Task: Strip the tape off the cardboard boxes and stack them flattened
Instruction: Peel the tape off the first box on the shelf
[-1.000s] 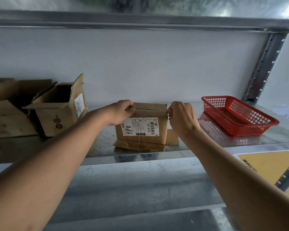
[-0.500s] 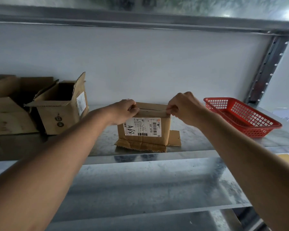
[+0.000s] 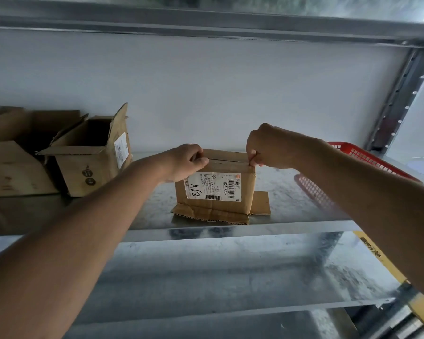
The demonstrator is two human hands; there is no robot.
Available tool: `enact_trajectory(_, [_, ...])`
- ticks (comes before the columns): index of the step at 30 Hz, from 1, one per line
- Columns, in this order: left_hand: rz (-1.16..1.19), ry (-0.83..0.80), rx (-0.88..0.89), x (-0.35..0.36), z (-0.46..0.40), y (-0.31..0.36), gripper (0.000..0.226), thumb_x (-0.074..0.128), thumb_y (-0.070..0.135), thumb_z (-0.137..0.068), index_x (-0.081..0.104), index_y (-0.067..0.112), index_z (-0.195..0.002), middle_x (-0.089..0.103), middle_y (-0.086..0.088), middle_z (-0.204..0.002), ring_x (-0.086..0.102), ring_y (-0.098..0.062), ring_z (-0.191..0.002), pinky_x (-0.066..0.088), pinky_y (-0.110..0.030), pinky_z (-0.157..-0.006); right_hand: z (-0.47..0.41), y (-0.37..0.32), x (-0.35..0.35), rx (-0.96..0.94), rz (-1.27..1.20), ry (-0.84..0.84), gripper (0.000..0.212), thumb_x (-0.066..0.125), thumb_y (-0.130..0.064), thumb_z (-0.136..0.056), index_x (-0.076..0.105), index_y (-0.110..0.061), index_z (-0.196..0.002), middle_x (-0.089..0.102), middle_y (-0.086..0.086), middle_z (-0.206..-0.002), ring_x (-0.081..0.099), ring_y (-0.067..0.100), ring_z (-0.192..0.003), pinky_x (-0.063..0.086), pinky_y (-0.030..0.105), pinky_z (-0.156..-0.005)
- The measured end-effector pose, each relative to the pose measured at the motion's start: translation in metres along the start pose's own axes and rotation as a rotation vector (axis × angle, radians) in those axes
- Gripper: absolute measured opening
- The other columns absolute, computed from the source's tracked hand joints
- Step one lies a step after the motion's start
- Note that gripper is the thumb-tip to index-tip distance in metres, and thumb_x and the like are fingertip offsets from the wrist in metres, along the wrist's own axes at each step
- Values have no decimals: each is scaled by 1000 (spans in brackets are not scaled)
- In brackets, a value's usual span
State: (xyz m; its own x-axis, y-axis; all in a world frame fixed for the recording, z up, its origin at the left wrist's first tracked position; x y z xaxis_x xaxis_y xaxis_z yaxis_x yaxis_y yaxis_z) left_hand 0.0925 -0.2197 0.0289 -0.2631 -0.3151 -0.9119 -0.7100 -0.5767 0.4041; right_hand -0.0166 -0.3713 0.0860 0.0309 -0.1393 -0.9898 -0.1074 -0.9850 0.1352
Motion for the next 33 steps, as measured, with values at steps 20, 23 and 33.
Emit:
enact_trajectory(20, [53, -1, 27, 4, -4, -5, 40, 42, 48, -108, 53, 15, -127, 59, -9, -112, 60, -33, -109, 50, -48, -92, -6, -3, 3, -26, 1, -59, 18, 69, -6, -94, 76, -18, -82, 74, 1, -81, 72, 15, -75, 53, 22, -64])
enact_trajectory(23, [53, 7, 23, 4, -4, -5, 39, 42, 48, -108, 53, 15, -126, 60, -10, -112, 60, -34, -108, 50, -49, -91, -4, -5, 5, -30, 80, -22, 18, 64, -5, -96, 78, -16, -94, 71, 0, -84, 70, 17, -78, 54, 23, -62])
enact_trajectory(33, [35, 10, 9, 4, -5, -5, 35, 43, 46, -108, 55, 16, -123, 60, -7, -107, 62, -31, -102, 50, -45, -82, 6, -16, 6, -107, 274, 31, 22, 57, 7, -95, 69, -10, -94, 49, -2, -72, 54, 14, -62, 46, 25, -57])
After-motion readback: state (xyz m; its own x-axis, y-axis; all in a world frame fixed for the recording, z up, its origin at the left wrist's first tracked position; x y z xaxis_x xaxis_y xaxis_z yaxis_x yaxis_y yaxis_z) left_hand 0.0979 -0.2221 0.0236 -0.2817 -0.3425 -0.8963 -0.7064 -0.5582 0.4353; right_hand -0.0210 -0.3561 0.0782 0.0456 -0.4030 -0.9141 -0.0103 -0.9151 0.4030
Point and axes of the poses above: each hand's wrist, its own z-axis away from the middle knuckle, its own x-axis out of the palm, y = z × x, the point moved 8 cm from there along -z, towards the middle knuckle
